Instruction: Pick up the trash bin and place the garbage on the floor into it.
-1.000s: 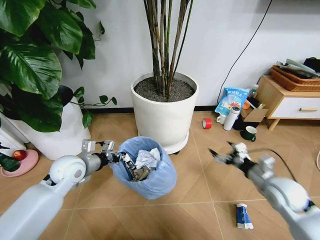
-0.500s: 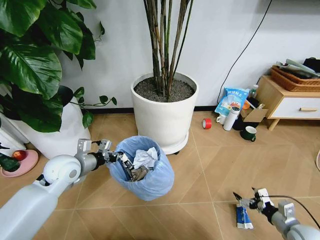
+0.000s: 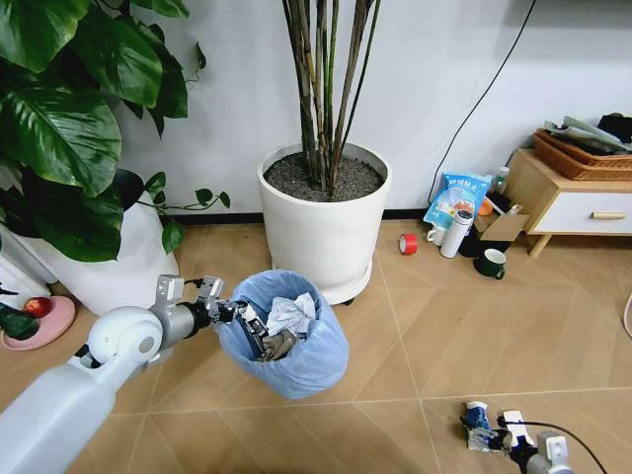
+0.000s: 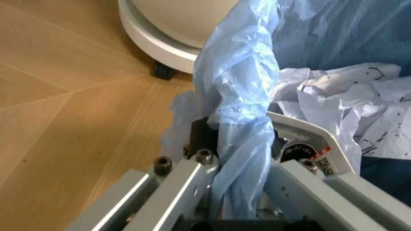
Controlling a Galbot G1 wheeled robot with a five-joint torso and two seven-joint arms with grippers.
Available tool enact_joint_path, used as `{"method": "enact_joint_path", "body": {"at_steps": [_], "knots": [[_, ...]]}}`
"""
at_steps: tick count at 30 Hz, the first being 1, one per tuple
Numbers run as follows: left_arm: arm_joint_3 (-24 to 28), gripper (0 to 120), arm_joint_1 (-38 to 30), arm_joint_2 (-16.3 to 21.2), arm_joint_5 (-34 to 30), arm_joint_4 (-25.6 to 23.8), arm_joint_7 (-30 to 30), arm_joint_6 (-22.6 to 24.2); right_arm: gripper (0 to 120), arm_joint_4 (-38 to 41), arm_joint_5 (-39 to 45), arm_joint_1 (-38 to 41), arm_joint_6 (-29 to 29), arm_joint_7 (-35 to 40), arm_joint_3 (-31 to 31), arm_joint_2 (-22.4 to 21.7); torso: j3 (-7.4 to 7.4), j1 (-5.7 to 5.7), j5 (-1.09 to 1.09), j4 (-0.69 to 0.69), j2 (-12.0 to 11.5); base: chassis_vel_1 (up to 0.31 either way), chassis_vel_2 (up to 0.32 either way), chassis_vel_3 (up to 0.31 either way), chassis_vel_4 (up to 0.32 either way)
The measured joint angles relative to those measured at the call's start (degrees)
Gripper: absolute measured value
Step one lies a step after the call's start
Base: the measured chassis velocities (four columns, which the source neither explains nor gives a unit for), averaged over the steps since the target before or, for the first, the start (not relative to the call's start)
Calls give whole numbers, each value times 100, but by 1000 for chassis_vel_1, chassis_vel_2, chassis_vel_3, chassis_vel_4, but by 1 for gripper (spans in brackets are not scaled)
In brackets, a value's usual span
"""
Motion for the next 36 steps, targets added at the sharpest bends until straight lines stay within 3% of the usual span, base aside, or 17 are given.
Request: {"method": "enact_joint_path", "body": {"at_steps": [15, 26, 28, 36], "knots": [[42, 0, -52, -18, -55, -39, -43, 0, 49, -535, -14, 365, 12, 29, -165, 69, -1, 0, -6, -2, 0, 0, 0, 0, 0], [50, 0, -28, -24, -85, -80, -95, 0, 6, -493, -12, 371, 44, 65, -192, 140, 0, 0, 4, 0, 0, 0, 0, 0, 0], [50, 0, -27, -31, -87, -83, -96, 0, 1, -433, -1, 364, 35, 63, -152, 137, 1, 0, 7, 0, 0, 0, 0, 0, 0], [37, 0, 2, -38, -87, -105, -94, 0, 0, 158, 408, 476, -82, 158, 88, 77, 1, 0, 3, 0, 0, 0, 0, 0, 0]]}}
